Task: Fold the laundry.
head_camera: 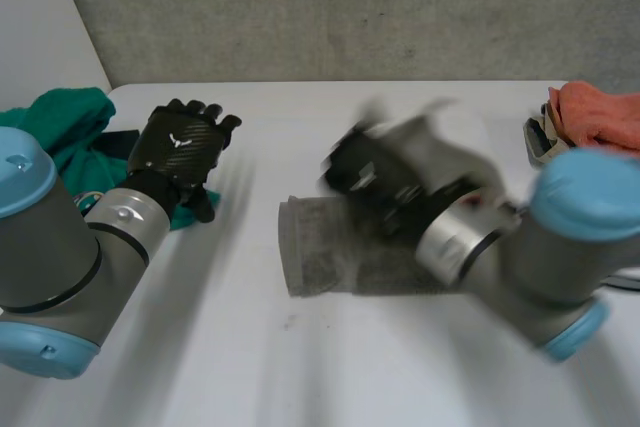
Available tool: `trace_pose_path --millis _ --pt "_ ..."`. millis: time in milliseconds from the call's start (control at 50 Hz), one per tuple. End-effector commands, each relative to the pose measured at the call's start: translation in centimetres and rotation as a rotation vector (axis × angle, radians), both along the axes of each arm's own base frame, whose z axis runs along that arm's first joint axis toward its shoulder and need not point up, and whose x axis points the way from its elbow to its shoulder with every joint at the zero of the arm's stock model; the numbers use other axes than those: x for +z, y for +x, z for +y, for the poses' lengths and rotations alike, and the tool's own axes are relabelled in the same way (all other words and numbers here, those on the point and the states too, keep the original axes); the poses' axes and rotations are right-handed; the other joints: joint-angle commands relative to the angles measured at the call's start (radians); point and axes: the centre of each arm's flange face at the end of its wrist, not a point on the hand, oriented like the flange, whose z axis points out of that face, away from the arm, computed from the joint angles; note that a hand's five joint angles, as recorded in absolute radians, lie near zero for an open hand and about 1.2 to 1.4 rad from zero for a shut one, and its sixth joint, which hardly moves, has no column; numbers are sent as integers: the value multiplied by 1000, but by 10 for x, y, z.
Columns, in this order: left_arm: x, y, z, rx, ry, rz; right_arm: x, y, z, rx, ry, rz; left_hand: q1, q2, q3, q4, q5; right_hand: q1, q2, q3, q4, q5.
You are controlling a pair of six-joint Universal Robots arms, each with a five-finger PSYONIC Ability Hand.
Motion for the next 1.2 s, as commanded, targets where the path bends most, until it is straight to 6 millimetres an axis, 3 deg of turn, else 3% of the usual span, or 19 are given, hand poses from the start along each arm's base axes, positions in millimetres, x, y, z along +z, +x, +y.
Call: trace_pose_path --millis 20,60,80,140,180,260,360,460,520,540,560,580,660,780,900,1040,1080,1140,1200 --pt "-3 -3 3 -12 7 -4 -60 22 39 77 70 143 -17 -34 -39 -29 -50 250 189 178 168 199" --pt "-2 -5 2 -17 -2 0 -57 21 37 51 72 137 -17 -34 -39 -29 -50 -294 -354 -365 -375 -344" --pt "0 -7 2 -21 -10 4 -52 20 33 10 79 117 -17 -34 -39 -29 -50 -941 -1001 -1012 -1022 -992" --pt "10 -18 6 -55 -50 21 -37 13 23 -70 118 60 -17 -34 -39 -29 -50 -941 -1001 -1012 -1022 -992" --pt "18 -28 10 -83 -79 35 -12 -6 1 -191 212 -62 -17 -34 -39 -29 -50 -941 -1001 -1012 -1022 -992" --pt "24 -41 16 -119 -100 42 8 -36 -13 -295 431 -238 -17 -34 -39 -29 -50 -941 -1001 -1012 -1022 -992" --pt "22 -52 21 -153 -98 43 -10 -70 -20 -428 607 -213 -17 -34 -39 -29 -50 -941 -1001 -1012 -1022 -992" --pt "13 -63 30 -189 -77 34 -50 -119 -36 -606 607 37 -17 -34 -39 -29 -50 -941 -1001 -1012 -1022 -992" --pt "10 -63 32 -190 -69 29 -60 -138 -48 -676 573 116 -17 -34 -39 -29 -50 -554 -614 -625 -635 -605" --pt "9 -62 32 -190 -63 29 -61 -147 -56 -722 533 142 -17 -34 -39 -29 -50 24 -37 -48 -58 -27" --pt "8 -62 33 -190 -61 27 -59 -151 -61 -749 511 133 -17 -34 -39 -29 -50 278 218 207 197 227" --pt "8 -62 33 -190 -60 26 -58 -152 -65 -764 491 124 -17 -34 -39 -29 -50 281 220 209 199 230" --pt "9 -61 33 -187 -61 26 -39 -141 -82 -760 312 14 -17 -34 -39 -29 -50 281 220 209 199 230" --pt "16 -59 35 -186 -74 32 12 -81 -51 -545 197 -143 -17 -34 -39 -29 -50 281 220 209 199 230" --pt "21 -55 41 -185 -81 38 -22 -17 14 -256 218 -22 -17 -34 -39 -29 -50 281 220 209 199 230" --pt "15 -53 43 -187 -66 33 -57 -4 52 -50 189 138 -17 -34 -39 -29 -50 281 220 209 199 230" --pt "18 -55 41 -185 -75 42 -56 -4 54 -34 187 137 -17 -34 -39 -29 -50 16 -44 -55 -65 -34" --pt "23 -58 39 -190 -91 56 -50 -5 51 -63 227 90 -17 -34 -39 -29 -50 -941 -1001 -1012 -1022 -992" --pt "35 -65 33 -193 -111 113 -23 -15 32 -130 259 -20 -17 -34 -39 -29 -50 -941 -1001 -1012 -1022 -992"
